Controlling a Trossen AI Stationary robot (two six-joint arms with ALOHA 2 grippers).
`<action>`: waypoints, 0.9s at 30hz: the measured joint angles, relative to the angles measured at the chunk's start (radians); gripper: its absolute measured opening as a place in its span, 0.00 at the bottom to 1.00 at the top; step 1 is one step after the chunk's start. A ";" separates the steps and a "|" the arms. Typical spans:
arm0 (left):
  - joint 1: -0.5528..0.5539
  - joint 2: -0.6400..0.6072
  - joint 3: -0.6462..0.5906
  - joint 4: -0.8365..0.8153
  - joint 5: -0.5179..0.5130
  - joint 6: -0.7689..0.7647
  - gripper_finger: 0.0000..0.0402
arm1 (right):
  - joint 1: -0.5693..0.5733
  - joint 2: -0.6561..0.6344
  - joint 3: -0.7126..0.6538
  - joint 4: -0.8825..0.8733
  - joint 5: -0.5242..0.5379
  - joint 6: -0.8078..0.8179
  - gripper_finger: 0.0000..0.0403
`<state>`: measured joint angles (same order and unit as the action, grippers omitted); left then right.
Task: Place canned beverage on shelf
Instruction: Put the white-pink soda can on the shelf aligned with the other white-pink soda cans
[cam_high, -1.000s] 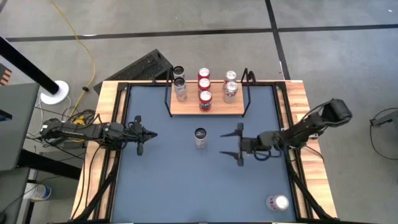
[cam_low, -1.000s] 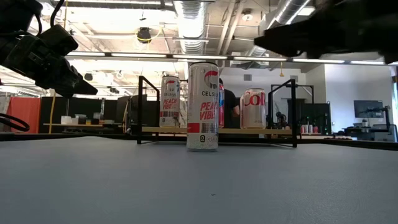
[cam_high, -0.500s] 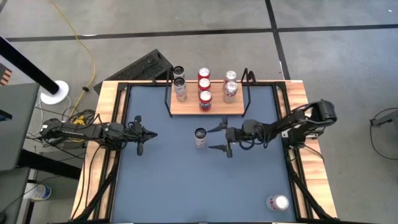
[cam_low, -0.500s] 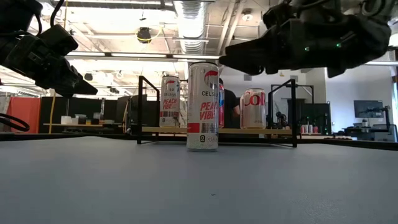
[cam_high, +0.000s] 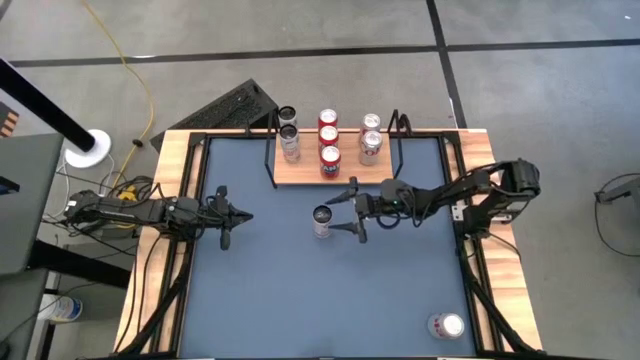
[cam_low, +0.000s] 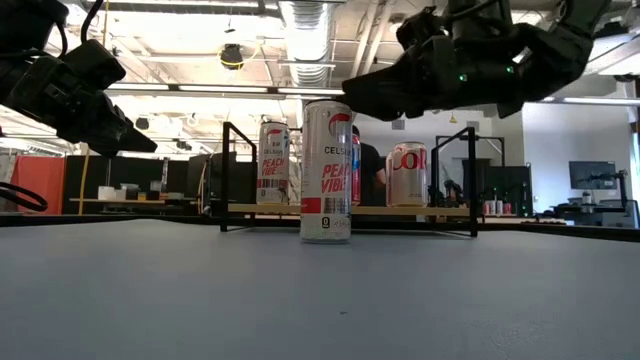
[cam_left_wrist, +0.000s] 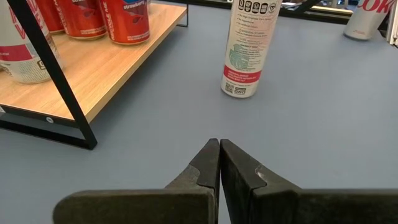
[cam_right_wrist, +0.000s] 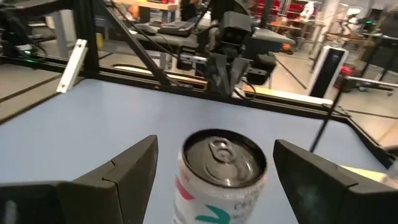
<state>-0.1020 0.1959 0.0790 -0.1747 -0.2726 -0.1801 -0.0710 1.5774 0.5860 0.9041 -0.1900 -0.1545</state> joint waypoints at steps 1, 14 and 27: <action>0.000 0.000 0.000 0.000 0.000 0.000 0.00 | -0.006 0.000 0.005 -0.008 -0.014 0.000 0.79; 0.000 0.000 0.000 0.001 -0.001 0.000 0.00 | -0.096 0.182 0.140 -0.033 -0.211 -0.008 0.79; 0.000 0.000 0.000 0.000 -0.001 0.000 0.00 | -0.087 0.209 0.154 -0.026 -0.208 0.038 0.78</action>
<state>-0.1020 0.1959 0.0788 -0.1745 -0.2733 -0.1802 -0.1577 1.7866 0.7399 0.8779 -0.3977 -0.1163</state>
